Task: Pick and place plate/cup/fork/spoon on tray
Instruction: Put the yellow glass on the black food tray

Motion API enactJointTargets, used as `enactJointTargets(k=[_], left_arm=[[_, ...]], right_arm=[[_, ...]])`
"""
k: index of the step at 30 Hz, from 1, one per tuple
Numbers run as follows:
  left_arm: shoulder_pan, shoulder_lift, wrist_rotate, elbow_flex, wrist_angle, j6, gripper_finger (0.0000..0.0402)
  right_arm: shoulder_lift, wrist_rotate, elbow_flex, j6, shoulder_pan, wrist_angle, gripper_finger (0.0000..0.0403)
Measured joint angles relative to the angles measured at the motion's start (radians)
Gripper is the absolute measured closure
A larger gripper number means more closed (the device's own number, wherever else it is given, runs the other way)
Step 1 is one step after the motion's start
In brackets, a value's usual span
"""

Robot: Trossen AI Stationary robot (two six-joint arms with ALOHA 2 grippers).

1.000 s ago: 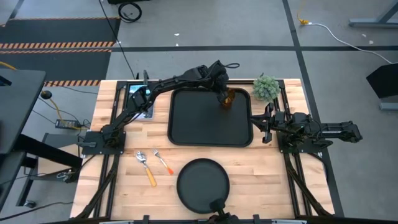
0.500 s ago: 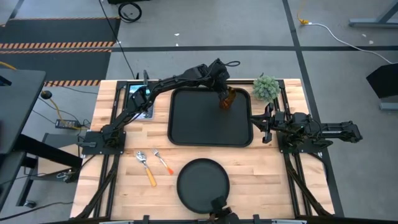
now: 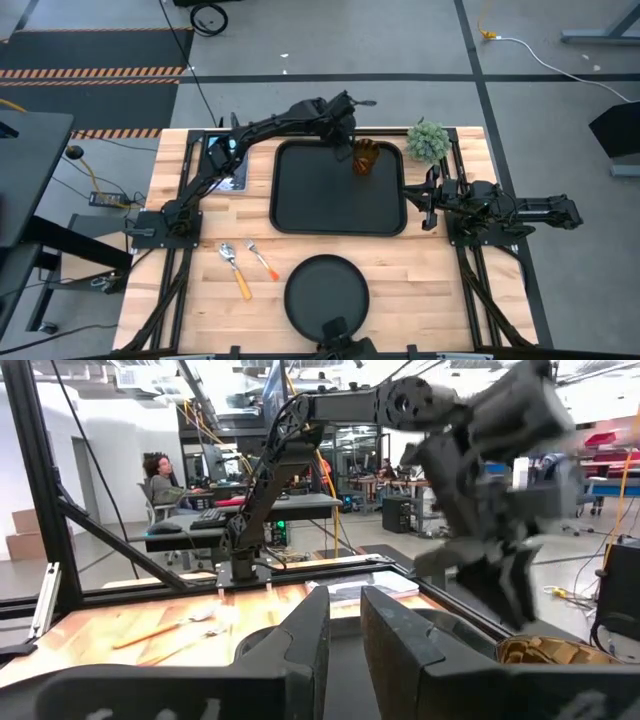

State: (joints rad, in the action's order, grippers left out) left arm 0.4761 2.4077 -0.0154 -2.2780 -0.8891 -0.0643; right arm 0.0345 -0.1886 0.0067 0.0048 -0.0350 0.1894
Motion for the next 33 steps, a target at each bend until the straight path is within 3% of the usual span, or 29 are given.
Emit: enactJointTargets(k=[7,9,16,33], left_arm=[[-0.054,0.001,0.004,0.13,0.056,0.039,0.0285],[-0.075,0.001,0.073,0.138,0.083,0.051,0.0285],[-0.126,0.001,0.175,0.139,0.174,0.046,0.0286],[-0.143,0.018,0.154,0.139,0.323,0.086,0.0286]], right_arm=[[0.0,0.0,0.0,0.0,0.0,0.001,0.0334],[0.0,0.0,0.0,0.0,0.0,0.001,0.0334],[0.0,0.0,0.0,0.0,0.0,0.003,0.0334],[0.0,0.0,0.0,0.0,0.0,0.003,0.0334]])
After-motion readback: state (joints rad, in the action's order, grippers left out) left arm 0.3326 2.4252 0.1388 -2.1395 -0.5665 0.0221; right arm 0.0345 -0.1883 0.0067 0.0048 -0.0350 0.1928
